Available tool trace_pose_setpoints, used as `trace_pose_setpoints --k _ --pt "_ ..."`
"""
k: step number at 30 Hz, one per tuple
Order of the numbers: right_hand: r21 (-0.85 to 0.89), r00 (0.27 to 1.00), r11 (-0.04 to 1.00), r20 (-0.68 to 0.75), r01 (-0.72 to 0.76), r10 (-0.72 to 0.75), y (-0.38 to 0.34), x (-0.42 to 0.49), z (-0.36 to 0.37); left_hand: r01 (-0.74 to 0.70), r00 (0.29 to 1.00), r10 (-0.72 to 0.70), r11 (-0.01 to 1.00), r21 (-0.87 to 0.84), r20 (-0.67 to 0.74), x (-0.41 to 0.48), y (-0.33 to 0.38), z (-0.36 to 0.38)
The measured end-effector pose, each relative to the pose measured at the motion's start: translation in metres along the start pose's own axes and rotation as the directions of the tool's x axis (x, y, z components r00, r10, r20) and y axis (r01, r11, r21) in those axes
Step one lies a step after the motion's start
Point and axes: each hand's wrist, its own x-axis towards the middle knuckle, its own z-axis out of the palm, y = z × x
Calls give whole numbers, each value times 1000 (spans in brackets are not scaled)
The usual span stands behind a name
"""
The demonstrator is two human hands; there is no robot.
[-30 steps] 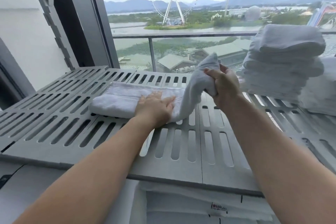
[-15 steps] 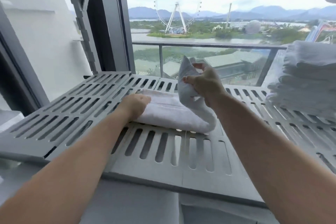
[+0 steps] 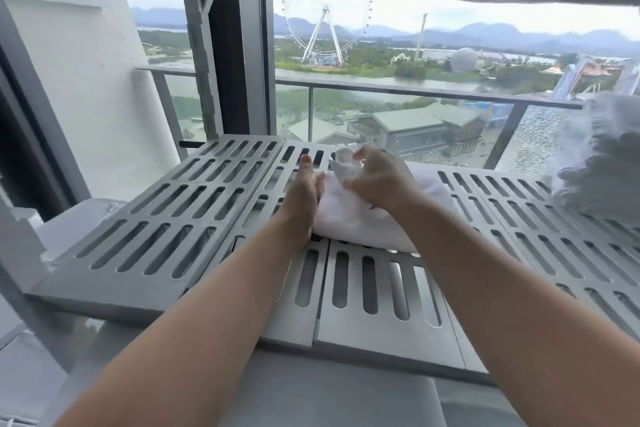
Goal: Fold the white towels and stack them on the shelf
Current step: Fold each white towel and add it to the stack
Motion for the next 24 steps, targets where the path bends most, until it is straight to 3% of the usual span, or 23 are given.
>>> trace_pose_setpoints --k 3,5,8,10,12,14,15,17,18,19,21,24 --pt "98 1000 995 -9 -10 11 -12 -4 5 8 1000 -5 996 -87 29 2 -5 -3" --pt "316 999 949 -25 -16 26 -13 -5 9 8 1000 -5 988 -157 15 3 -5 -3" --pt "648 994 755 22 -94 105 -6 -5 15 -10 999 15 986 -167 30 5 -7 -6" --pt "736 972 638 136 -227 190 -3 -6 20 4 998 7 987 -161 65 8 -10 -8" --pt "734 942 590 255 -336 219 -1 -5 22 21 998 -16 997 -73 68 8 -13 -9" --pt "686 940 644 285 -337 189 2 -1 17 -28 999 24 994 106 36 7 -15 -11" --pt "617 962 739 216 -269 169 6 2 13 -51 998 43 983 178 50 6 -16 -12" --pt "237 997 971 -59 -27 42 14 7 4 -133 990 114 942 310 77 3 -16 -10" --pt "7 991 998 -117 63 -62 19 7 4 -184 983 160 908 376 93 1 -16 -10" --pt "-165 989 981 -82 104 -119 24 5 7 -224 975 191 858 462 117 1 -16 -9" --pt "-315 991 943 110 103 -71 38 0 19 -240 971 178 687 685 162 2 -14 -7" --pt "-326 957 940 290 102 -3 54 2 34 -148 989 61 234 961 137 3 -3 2"
